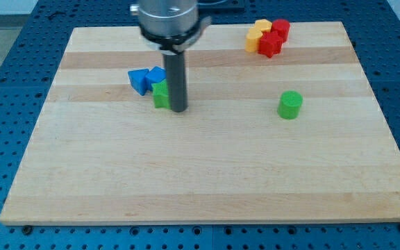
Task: Move the green circle towards the center of the board
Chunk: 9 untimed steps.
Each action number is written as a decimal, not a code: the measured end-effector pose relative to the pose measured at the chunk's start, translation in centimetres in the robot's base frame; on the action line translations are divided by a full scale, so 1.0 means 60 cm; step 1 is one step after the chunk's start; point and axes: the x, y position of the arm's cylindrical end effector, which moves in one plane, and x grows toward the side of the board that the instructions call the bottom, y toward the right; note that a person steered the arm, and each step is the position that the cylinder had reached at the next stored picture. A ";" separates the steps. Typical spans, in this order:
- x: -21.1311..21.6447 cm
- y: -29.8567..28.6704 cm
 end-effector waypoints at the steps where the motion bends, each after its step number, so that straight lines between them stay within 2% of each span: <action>1: 0.010 0.009; 3: 0.156 0.199; 5: 0.093 0.412; 6: 0.033 0.437; 9: 0.025 0.280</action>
